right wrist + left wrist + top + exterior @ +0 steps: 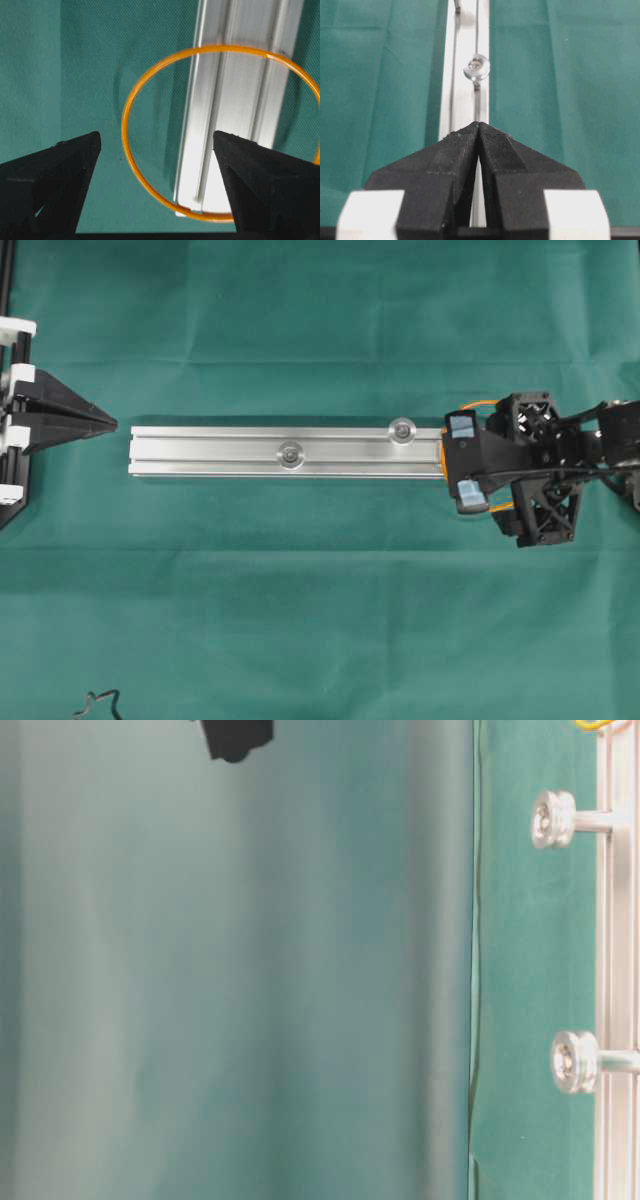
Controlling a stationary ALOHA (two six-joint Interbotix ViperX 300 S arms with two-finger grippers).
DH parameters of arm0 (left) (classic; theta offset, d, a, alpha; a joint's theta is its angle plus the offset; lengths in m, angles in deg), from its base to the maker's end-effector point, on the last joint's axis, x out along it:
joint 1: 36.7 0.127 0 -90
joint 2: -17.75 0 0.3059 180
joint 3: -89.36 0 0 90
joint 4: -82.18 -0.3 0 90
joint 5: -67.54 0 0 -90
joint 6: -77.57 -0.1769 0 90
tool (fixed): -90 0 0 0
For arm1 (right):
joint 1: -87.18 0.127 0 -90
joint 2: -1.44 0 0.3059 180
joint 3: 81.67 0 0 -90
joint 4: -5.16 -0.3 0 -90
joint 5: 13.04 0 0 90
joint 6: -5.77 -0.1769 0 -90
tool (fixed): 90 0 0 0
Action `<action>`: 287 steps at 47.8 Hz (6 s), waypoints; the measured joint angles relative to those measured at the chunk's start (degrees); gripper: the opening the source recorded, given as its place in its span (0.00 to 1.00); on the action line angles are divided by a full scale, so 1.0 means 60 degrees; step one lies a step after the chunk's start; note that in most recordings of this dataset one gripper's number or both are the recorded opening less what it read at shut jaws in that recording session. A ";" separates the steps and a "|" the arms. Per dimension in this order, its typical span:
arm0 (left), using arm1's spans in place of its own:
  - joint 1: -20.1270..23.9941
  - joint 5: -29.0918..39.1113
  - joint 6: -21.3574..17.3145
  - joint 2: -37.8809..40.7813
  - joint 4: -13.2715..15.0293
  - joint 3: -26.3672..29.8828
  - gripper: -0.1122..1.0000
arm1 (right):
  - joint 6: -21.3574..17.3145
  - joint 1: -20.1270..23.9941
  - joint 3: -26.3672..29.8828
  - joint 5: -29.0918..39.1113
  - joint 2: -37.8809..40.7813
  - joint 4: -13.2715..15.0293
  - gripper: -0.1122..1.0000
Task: Hook the rubber onto the shaft.
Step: 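Lower the right gripper and close it on the ring's edge, then lift the gripped ring up off the rail with the right gripper, then carry the ring leftward along the rail toward the right-hand knob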
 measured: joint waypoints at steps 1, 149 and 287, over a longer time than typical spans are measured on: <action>0.0000 0.0000 0.0000 0.0000 0.0000 0.0000 0.10 | 0.0000 0.0015 0.0000 -0.0044 0.0029 0.0000 0.94; 0.0000 0.0000 0.0044 -0.0015 0.0000 0.0000 0.10 | -0.1436 0.0527 -0.0527 -0.1318 0.0645 0.0088 0.16; 0.0000 0.0000 0.0044 -0.0015 0.0000 0.0000 0.10 | -0.1392 0.0454 0.4541 0.3018 0.1436 0.1465 0.16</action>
